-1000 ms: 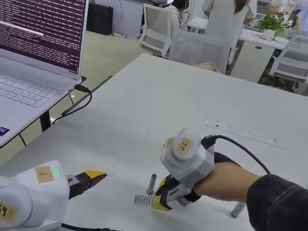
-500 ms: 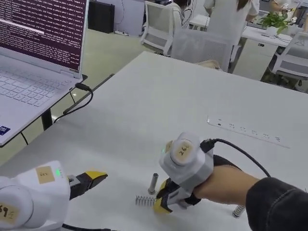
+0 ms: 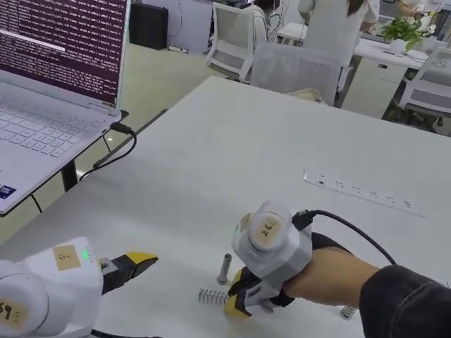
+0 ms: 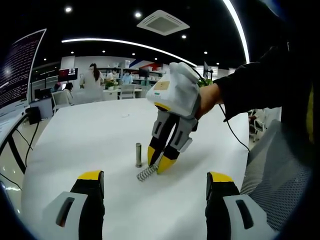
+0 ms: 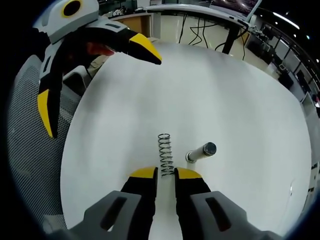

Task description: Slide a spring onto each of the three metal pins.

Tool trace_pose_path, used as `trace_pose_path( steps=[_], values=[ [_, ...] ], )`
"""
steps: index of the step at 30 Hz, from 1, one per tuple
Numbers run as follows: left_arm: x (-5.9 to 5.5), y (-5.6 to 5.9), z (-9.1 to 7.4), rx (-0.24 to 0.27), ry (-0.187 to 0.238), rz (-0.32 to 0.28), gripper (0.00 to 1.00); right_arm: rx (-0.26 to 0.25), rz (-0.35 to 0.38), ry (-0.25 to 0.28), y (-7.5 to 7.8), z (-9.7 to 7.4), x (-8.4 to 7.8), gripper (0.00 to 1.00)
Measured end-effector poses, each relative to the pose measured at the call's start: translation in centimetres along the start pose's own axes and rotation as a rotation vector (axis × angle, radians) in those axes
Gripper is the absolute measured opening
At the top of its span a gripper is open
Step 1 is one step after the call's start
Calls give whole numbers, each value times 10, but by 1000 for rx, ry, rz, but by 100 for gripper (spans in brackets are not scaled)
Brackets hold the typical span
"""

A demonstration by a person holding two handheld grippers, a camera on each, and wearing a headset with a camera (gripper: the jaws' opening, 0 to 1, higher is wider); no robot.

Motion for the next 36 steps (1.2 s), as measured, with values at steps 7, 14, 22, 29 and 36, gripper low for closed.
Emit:
trace_pose_path(
  steps=[7, 14, 22, 29, 36],
  values=[
    [0, -1, -1, 5, 2, -1, 81, -3, -33, 2, 0, 0, -1, 9],
    [0, 0, -1, 4, 3, 0, 81, -6, -48, -8, 0, -1, -1, 8],
    [2, 1, 0, 0, 6, 6, 81, -17, -51, -14, 1, -14, 1, 8],
    [4, 2, 1, -7, 8, 10, 81, -32, -64, -15, 2, -25, 3, 8],
    [5, 3, 1, -12, 13, 15, 81, -41, -74, -17, 5, -34, 8, 8]
  ],
)
Point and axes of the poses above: the centre of the closed fingertips' face, and the gripper's own axes: z roughly forward along the fingers, y roughly to its right, x roughly out of its top, the point moved 9 cm from there along -z, roughly backward along the fingers, and after that the axes turned 7 degrees about -x, right-handed, at the moved point
